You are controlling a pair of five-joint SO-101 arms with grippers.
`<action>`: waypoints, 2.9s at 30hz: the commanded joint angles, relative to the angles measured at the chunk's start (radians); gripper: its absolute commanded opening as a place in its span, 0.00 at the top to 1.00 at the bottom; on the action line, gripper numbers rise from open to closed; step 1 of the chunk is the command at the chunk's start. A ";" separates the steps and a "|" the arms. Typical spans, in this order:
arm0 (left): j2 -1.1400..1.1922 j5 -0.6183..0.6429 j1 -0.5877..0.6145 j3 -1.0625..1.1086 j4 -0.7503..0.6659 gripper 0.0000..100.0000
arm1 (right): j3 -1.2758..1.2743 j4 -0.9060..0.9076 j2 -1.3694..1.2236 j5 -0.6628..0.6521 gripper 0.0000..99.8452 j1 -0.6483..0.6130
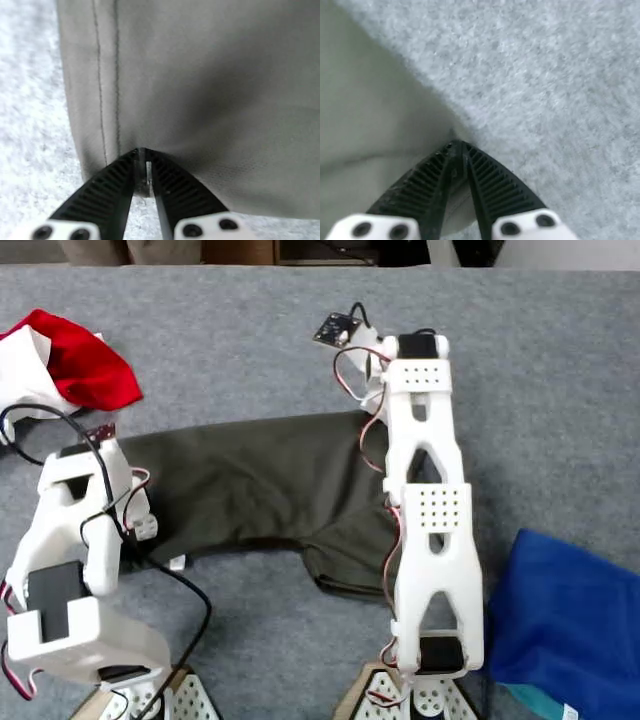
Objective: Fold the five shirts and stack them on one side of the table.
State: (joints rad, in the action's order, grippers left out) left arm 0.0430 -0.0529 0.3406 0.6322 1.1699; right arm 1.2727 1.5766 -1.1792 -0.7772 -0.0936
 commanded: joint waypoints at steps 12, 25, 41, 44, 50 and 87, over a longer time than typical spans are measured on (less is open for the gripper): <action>-0.012 -0.018 0.017 -0.338 0.302 0.98 | 0.366 0.212 0.045 -0.029 0.99 -0.001; 0.139 0.089 0.017 -0.735 0.216 0.98 | -0.302 0.203 0.519 0.086 1.00 -0.002; 0.633 0.080 0.032 -1.177 0.330 0.98 | -0.874 -0.199 0.530 0.091 1.00 0.073; 0.694 0.074 0.035 -1.266 0.359 0.98 | -0.863 -0.199 0.487 0.040 1.00 0.108; 0.783 0.023 0.037 -1.413 0.427 0.98 | -0.776 -0.135 0.453 -0.002 1.00 0.139; -0.559 -0.215 0.035 -0.083 0.339 0.98 | -1.891 0.014 1.692 -0.285 0.96 -0.200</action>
State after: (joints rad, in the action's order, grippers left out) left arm -0.4235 -0.2616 0.3682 0.4480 1.5443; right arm -0.4749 1.6287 0.4028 -1.0426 -0.2440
